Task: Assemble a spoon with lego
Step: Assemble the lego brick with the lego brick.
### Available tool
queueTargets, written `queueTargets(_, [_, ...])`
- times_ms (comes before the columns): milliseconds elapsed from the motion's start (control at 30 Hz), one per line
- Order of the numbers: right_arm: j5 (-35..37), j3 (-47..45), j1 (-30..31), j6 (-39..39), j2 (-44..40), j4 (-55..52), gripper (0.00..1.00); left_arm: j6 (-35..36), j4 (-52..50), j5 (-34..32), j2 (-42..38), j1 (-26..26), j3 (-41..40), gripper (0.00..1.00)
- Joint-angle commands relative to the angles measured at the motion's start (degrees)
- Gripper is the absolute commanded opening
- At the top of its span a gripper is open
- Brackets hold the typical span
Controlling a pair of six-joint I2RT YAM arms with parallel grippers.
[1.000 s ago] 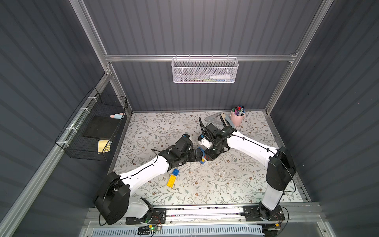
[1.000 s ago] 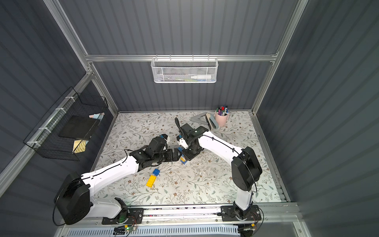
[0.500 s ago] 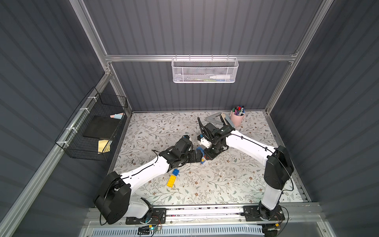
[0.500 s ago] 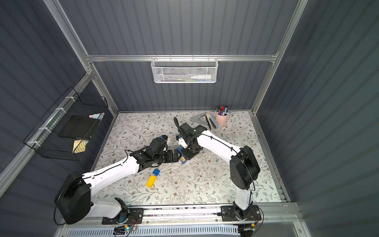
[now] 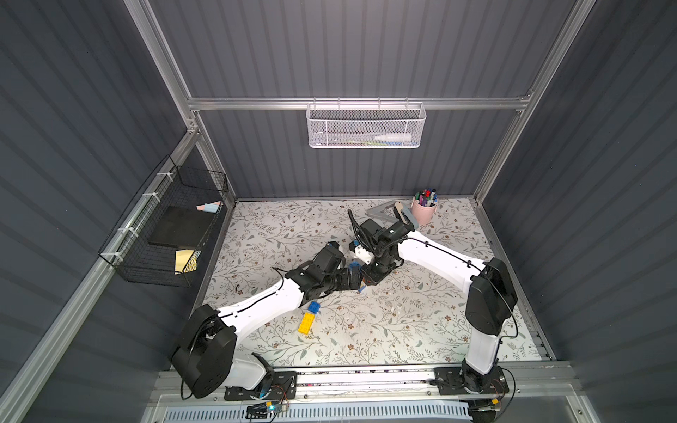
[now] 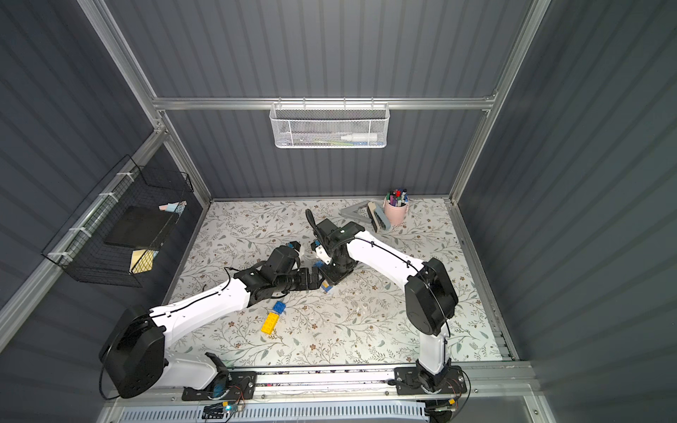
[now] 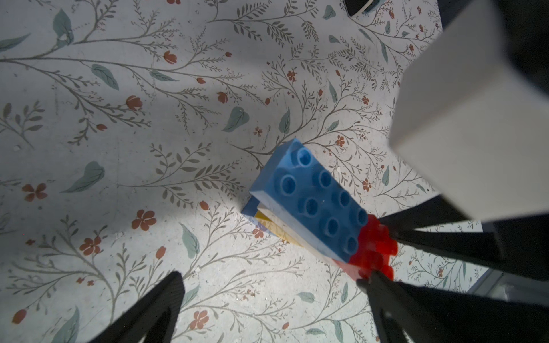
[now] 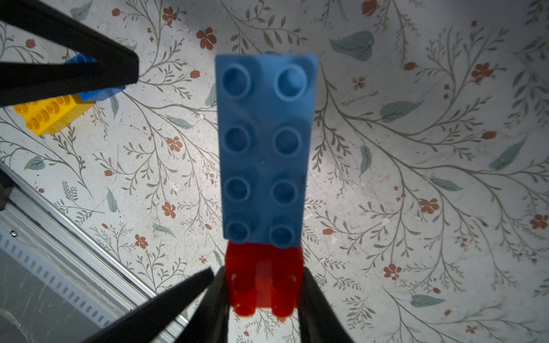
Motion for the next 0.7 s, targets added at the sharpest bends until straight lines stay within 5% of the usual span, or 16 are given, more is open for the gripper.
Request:
queueTargets(0, [0.23, 1.04, 0.45, -0.72, 1.22, -2.15, 0.25, -0.38, 0.23, 0.16, 0.64, 0.32, -0.9, 0.99])
queueTargets(667, [0.24, 2.72, 1.08, -0.83, 2.42, -3.13, 0.26, -2.45, 1.64, 1.08, 1.57, 0.34, -0.91, 0.99])
